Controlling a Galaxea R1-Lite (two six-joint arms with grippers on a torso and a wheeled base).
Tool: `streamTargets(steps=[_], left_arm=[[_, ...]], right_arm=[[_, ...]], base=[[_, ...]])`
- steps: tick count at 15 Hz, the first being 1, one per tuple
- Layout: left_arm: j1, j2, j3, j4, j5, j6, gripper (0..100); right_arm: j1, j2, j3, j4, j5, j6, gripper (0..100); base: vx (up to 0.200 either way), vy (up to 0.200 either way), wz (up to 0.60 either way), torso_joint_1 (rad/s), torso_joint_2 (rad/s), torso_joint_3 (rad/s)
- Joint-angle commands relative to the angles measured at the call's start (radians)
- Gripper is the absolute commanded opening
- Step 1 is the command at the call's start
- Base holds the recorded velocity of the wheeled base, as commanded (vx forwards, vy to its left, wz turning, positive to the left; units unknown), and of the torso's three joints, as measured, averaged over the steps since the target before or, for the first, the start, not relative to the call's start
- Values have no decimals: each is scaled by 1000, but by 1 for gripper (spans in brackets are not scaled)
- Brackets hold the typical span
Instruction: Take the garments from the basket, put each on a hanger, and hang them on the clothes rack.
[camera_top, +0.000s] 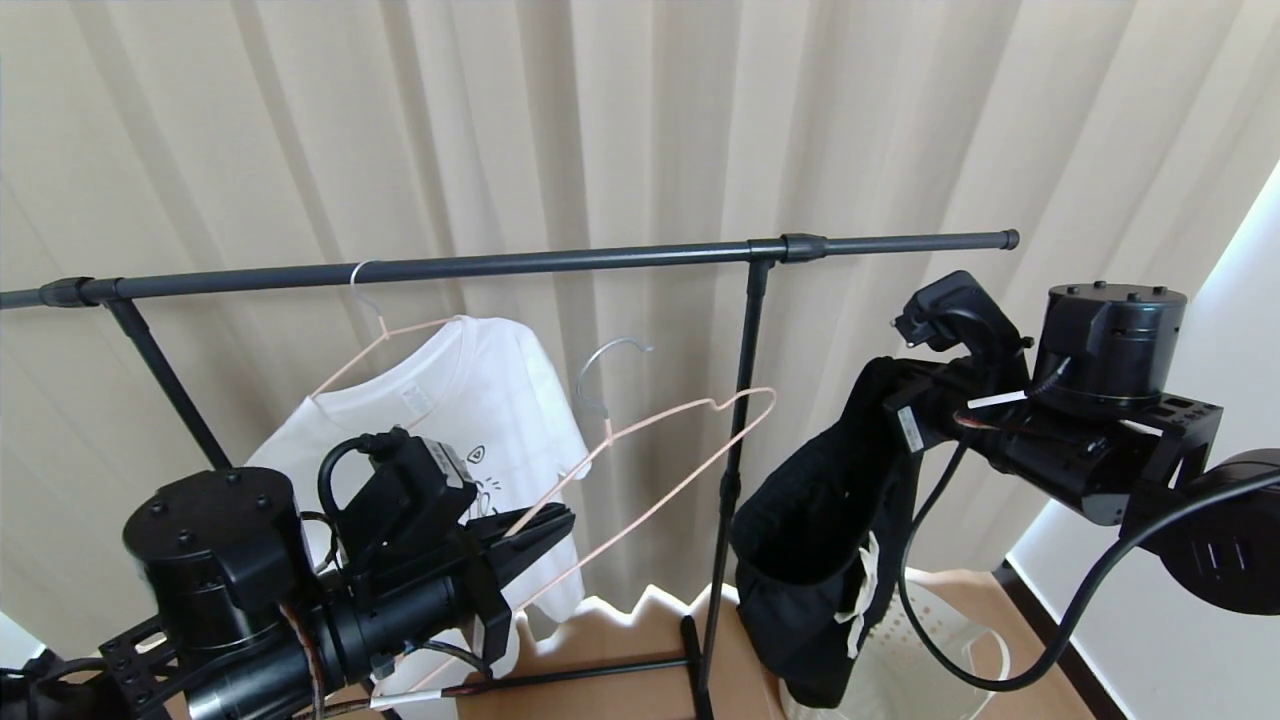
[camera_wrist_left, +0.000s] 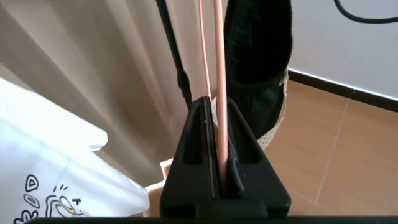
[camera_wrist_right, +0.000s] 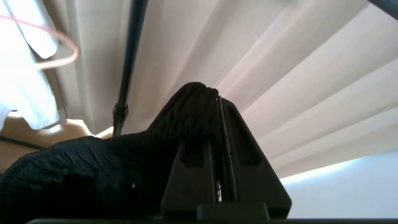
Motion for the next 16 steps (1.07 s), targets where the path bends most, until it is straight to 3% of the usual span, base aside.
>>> streamTargets(steps=[1, 5, 13, 16], left_arm=[[-18, 13, 22, -24, -1, 0, 0], [-44, 43, 44, -90, -1, 0, 0], [-128, 77, 52, -124, 3, -9, 0], [-133, 154, 49, -227, 11, -38, 0]], right_arm=[[0, 11, -8, 0, -3, -1, 0], [2, 24, -30, -2, -85, 1, 0], [80, 26, -53, 1, -161, 48, 0], [119, 26, -42, 0, -182, 48, 0]], base=[[0, 0, 0, 0, 0, 0], [0, 0, 0, 0, 0, 0], [0, 0, 0, 0, 0, 0], [0, 0, 0, 0, 0, 0]])
